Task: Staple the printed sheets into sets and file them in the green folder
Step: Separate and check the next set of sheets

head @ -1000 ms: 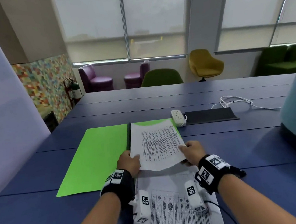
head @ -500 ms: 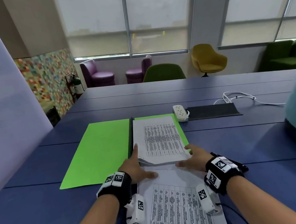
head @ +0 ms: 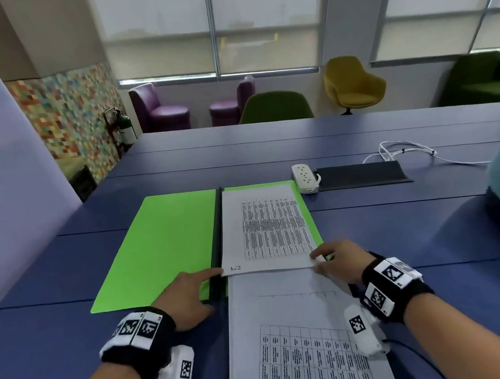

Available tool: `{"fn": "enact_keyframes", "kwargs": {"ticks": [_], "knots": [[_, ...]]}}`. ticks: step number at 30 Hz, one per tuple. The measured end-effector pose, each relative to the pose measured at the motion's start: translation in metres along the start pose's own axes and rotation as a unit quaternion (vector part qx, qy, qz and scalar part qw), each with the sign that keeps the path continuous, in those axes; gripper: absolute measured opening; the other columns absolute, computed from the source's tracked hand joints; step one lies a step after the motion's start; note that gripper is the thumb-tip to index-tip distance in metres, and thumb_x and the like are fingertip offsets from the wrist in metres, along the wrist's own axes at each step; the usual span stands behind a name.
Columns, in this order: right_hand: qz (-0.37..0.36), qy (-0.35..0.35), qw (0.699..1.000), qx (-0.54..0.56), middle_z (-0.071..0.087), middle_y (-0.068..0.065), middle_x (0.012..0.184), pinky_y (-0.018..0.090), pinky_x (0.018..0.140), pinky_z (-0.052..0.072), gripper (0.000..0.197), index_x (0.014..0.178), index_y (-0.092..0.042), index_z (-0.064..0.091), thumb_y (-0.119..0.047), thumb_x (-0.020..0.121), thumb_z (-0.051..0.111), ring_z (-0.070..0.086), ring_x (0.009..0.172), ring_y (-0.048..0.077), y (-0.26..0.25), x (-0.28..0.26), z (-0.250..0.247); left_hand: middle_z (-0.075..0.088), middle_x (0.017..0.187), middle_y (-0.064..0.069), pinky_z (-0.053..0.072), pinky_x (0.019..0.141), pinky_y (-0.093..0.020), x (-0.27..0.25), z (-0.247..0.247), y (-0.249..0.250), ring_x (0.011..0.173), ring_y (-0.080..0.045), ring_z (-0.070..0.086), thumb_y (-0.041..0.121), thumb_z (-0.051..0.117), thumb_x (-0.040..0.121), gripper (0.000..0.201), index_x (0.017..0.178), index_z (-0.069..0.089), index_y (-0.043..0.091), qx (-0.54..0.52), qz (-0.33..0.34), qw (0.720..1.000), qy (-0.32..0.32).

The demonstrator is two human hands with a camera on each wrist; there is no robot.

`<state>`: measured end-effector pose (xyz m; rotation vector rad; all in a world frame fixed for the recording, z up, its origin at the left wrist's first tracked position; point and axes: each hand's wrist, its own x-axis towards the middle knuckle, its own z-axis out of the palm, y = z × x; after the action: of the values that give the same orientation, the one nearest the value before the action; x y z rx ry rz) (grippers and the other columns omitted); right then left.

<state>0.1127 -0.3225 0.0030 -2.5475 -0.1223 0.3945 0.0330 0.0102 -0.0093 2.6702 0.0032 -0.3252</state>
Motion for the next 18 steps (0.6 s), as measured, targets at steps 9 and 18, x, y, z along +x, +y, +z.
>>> {"fn": "enact_keyframes", "kwargs": {"ticks": [9, 18], "knots": [[0.017, -0.012, 0.999, -0.044, 0.06, -0.005, 0.131, 0.035, 0.105, 0.047, 0.05, 0.115, -0.038, 0.069, -0.043, 0.069, 0.084, 0.058, 0.119, 0.019, -0.01, 0.018, 0.004, 0.058, 0.123, 0.007, 0.037, 0.081, -0.015, 0.036, -0.006, 0.01, 0.085, -0.007, 0.047, 0.025, 0.079, 0.078, 0.058, 0.131, 0.059, 0.036, 0.019, 0.034, 0.999, 0.014], [0.019, -0.015, 0.998, -0.056, 0.058, -0.002, 0.117, 0.031, 0.1, 0.048, 0.051, 0.123, -0.031, 0.065, -0.039, 0.076, 0.082, 0.059, 0.108, 0.018, -0.007, 0.02, 0.004, 0.052, 0.127, 0.01, 0.04, 0.091, -0.022, 0.055, -0.022, 0.015, 0.102, -0.014, 0.055, 0.033, 0.079, 0.077, 0.049, 0.124, 0.065, 0.032, 0.096, 0.038, 0.994, -0.022]]}}
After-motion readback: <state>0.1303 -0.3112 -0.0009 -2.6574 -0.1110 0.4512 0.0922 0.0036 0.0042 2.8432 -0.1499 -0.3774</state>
